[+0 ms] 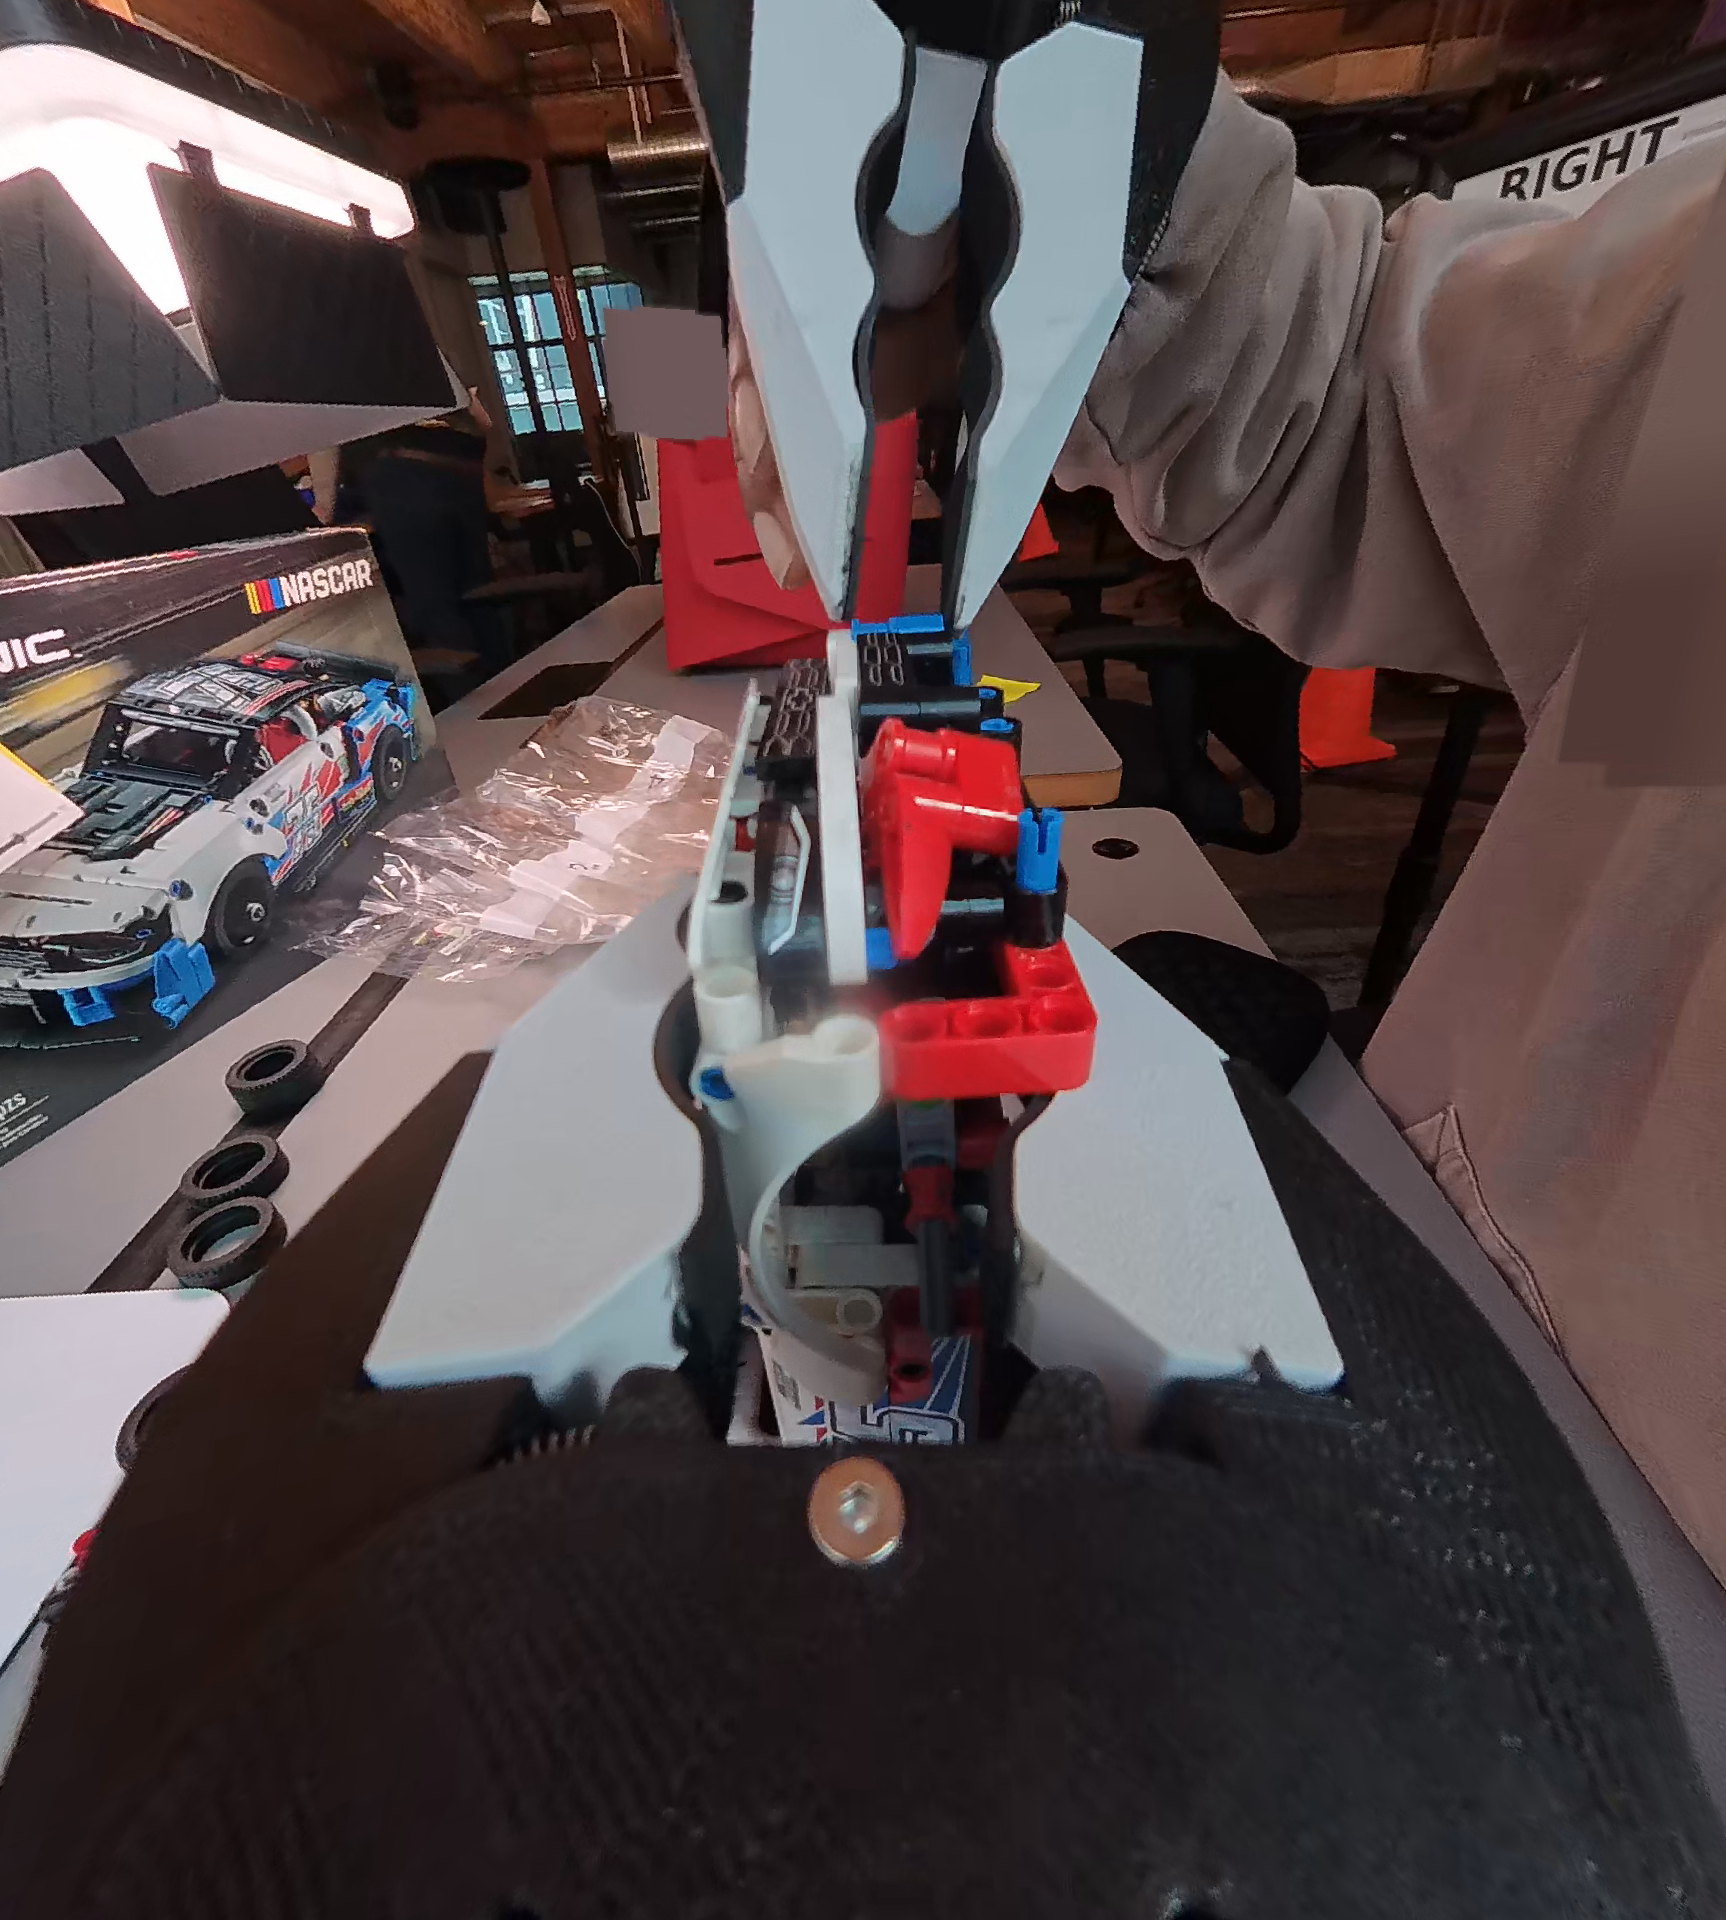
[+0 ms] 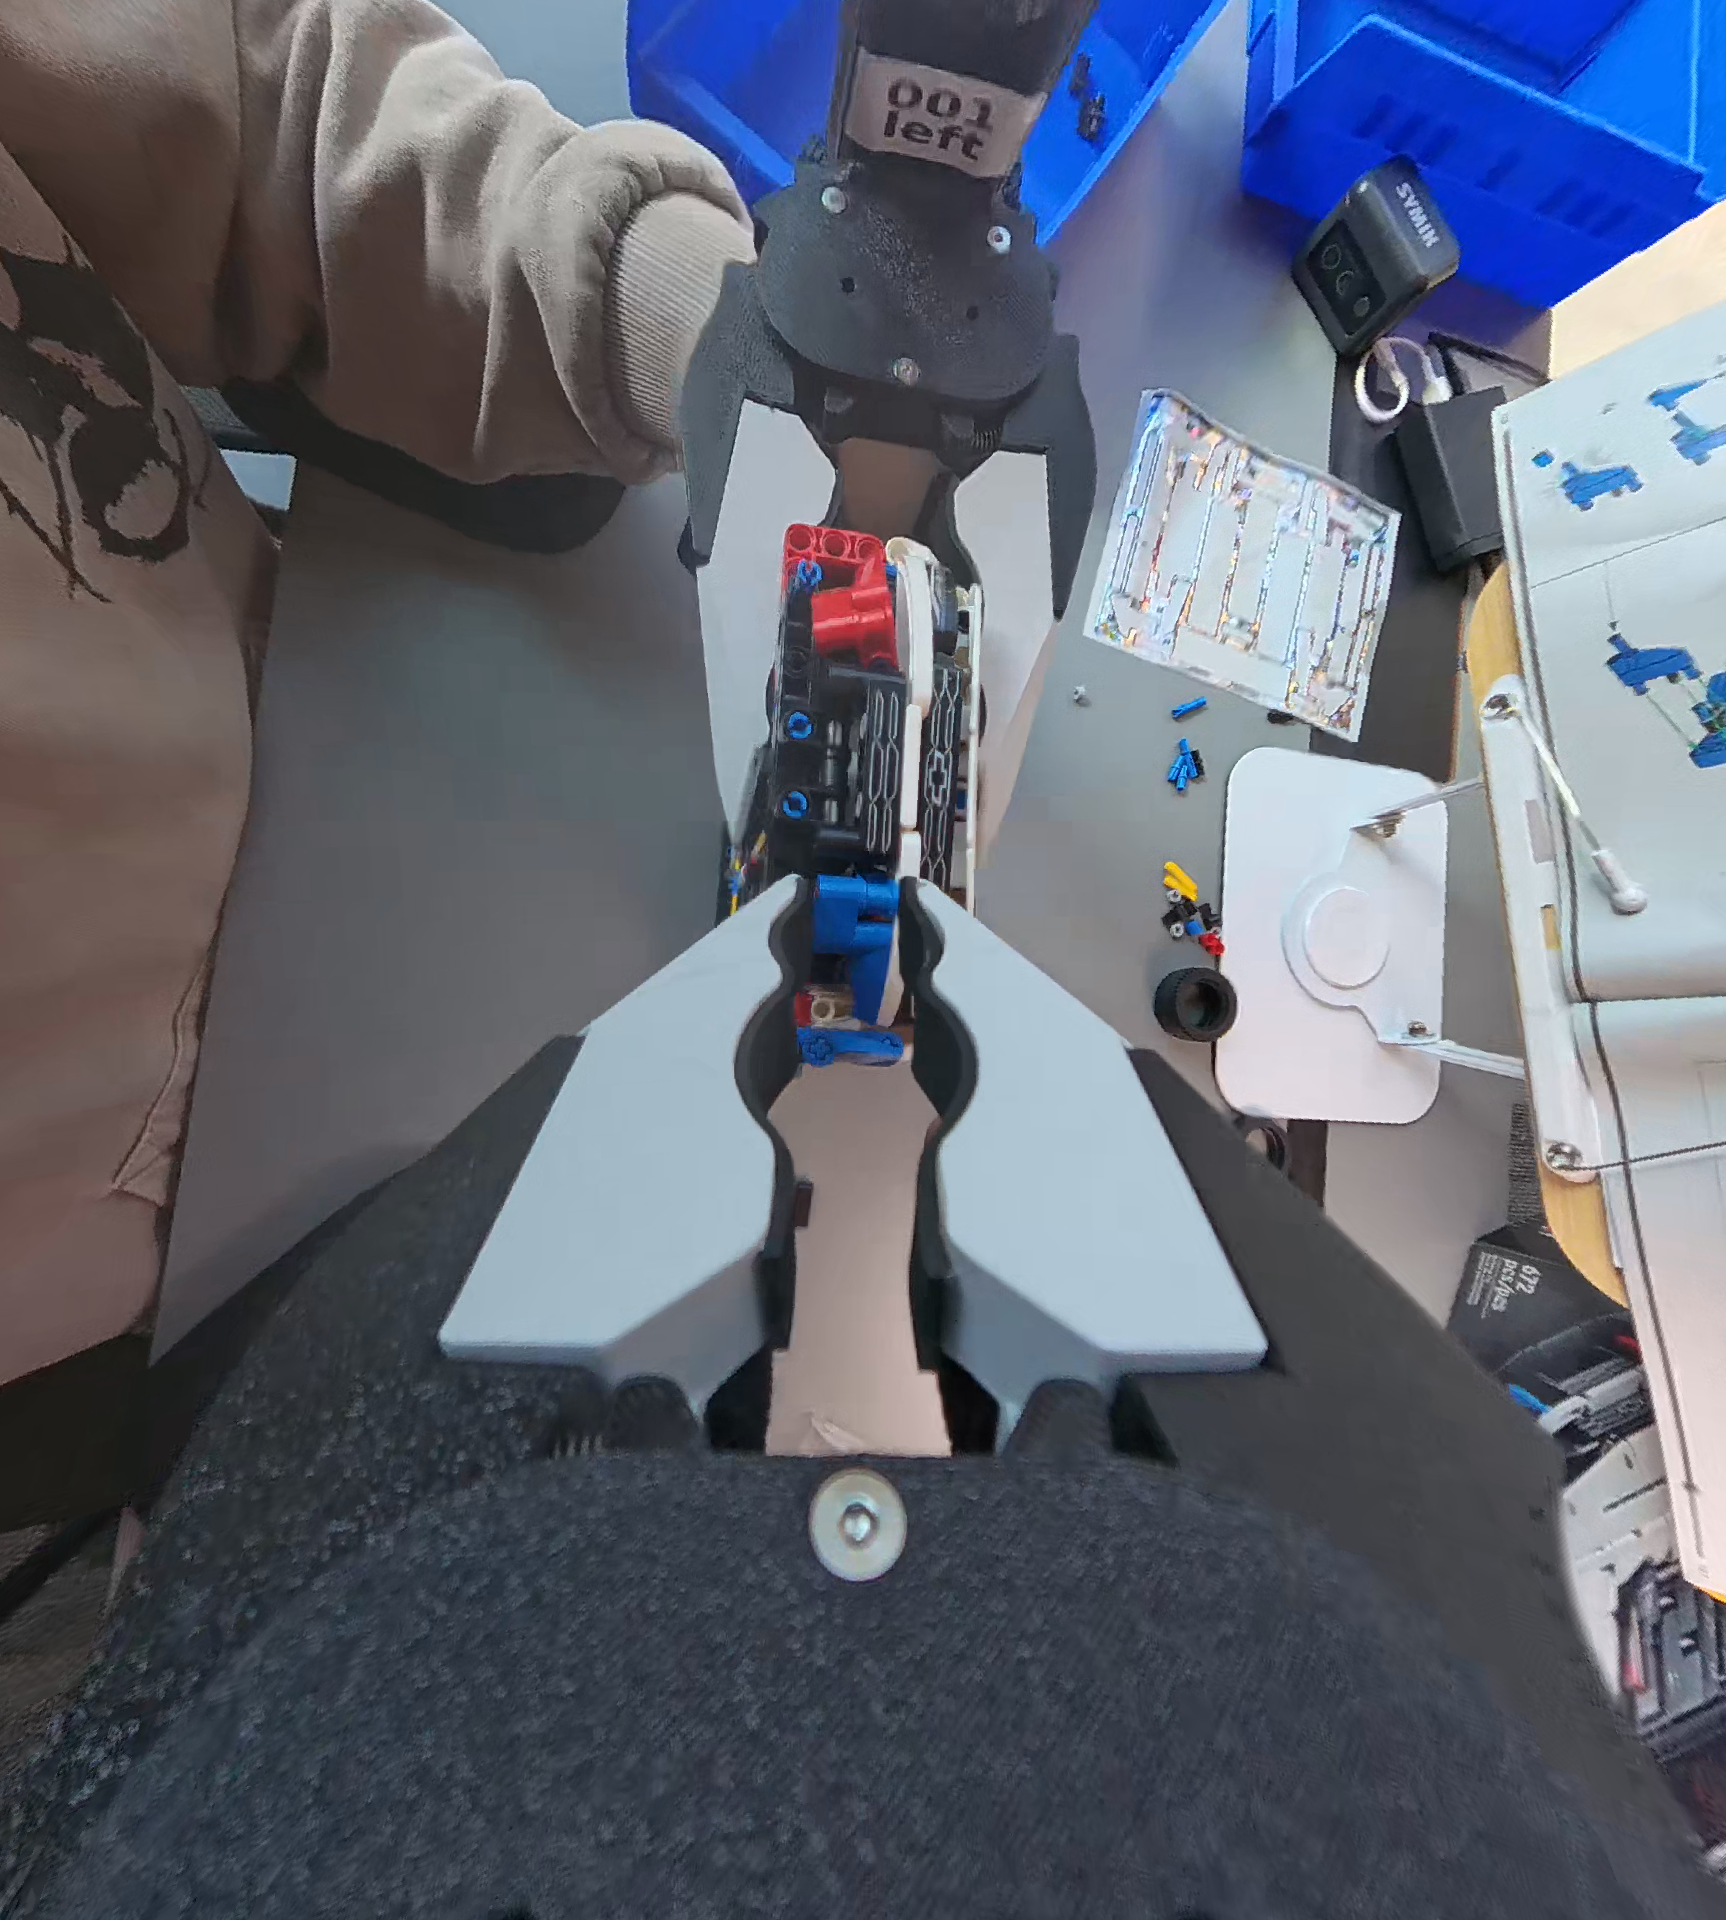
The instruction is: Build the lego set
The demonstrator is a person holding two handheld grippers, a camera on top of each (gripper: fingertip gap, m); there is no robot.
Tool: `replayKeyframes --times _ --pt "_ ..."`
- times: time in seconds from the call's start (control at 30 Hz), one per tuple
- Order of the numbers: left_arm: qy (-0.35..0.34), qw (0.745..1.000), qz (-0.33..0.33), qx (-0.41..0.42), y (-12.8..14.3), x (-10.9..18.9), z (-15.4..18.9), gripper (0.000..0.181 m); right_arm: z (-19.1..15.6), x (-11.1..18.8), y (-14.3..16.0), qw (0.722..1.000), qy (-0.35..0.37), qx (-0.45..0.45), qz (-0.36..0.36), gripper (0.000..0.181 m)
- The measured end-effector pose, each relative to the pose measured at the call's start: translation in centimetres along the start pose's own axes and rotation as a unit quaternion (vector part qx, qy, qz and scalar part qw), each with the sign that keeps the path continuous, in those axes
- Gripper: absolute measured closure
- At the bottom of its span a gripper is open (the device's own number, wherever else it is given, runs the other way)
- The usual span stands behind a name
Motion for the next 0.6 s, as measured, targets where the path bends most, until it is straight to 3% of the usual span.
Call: replayKeyframes --times 0.1,0.23,0.3,0.4,0.6 --pt "-0.006 1.000 -0.003 0.004 0.0 -0.1 -0.2 0.129 -0.5 0.4 -2.2 0.999 0.017 0.019 0.041 0.156" --pt "-0.014 1.000 -0.009 0.004 0.0 -0.5 -0.2 0.129 -0.2 -2.2 -3.4 0.997 0.046 0.048 0.032 0.138" --pt "-0.020 1.000 -0.013 -0.001 0.0 -0.5 -0.1 0.129 -0.2 -3.3 -3.4 0.998 0.038 0.050 0.020 0.140" --pt "-0.025 1.000 -0.015 -0.004 0.0 -0.5 0.1 0.129 -0.5 -3.9 -3.4 0.999 0.009 0.036 0.010 0.159" --pt "-0.022 0.999 -0.021 -0.017 -0.1 -0.6 0.6 0.129 -0.7 -3.7 -3.4 0.989 -0.066 -0.129 0.037 0.164"
Point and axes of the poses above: each gripper's, where its closed fingertips meet, x back along the fingers, y out of its underside, z = x × y across the jaws, the point moved 2 cm from there along x, back along the fingers, and after that the axes turned 10 degrees about -x, right-handed, at the moved point
